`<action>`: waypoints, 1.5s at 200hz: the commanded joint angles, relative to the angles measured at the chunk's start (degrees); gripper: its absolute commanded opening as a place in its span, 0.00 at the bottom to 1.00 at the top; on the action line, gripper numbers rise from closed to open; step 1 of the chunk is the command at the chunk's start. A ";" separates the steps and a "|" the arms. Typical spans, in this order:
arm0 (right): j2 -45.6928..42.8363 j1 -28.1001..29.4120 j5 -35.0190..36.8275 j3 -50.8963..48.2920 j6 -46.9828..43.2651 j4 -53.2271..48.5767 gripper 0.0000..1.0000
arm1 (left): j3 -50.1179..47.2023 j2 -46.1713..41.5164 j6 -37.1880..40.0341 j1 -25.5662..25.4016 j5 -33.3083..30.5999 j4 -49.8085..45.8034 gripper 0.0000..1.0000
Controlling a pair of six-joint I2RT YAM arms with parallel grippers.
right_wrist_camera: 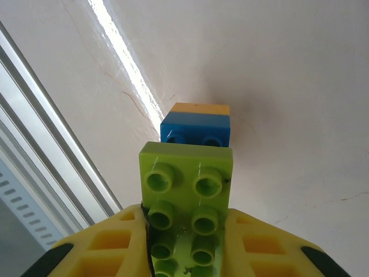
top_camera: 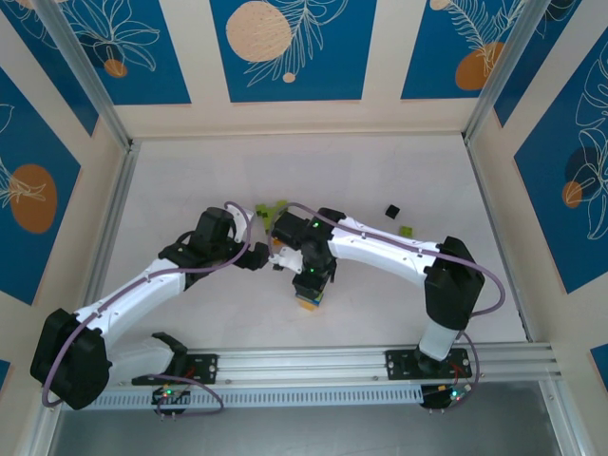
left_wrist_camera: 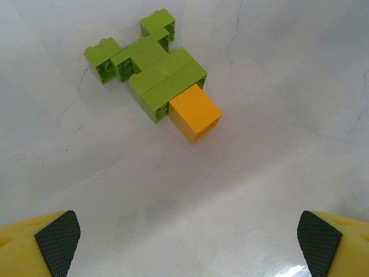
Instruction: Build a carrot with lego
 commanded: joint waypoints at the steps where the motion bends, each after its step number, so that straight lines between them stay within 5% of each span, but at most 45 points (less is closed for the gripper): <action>1: 3.74 1.17 -1.82 -4.07 -3.05 -0.18 0.27 | 1.46 -0.41 -0.48 -0.04 0.89 0.09 1.00; 73: 2.51 3.18 -1.84 5.86 -12.72 -7.45 0.28 | -0.14 -2.91 -0.09 -0.04 0.79 2.05 0.99; 196: 6.11 5.87 1.51 7.16 -16.42 -7.06 0.29 | 0.21 -2.10 0.17 -0.08 1.93 2.31 0.99; 300: -0.12 5.86 0.58 7.20 -15.22 -3.45 0.59 | -0.03 -2.19 0.11 -0.04 3.15 2.67 0.99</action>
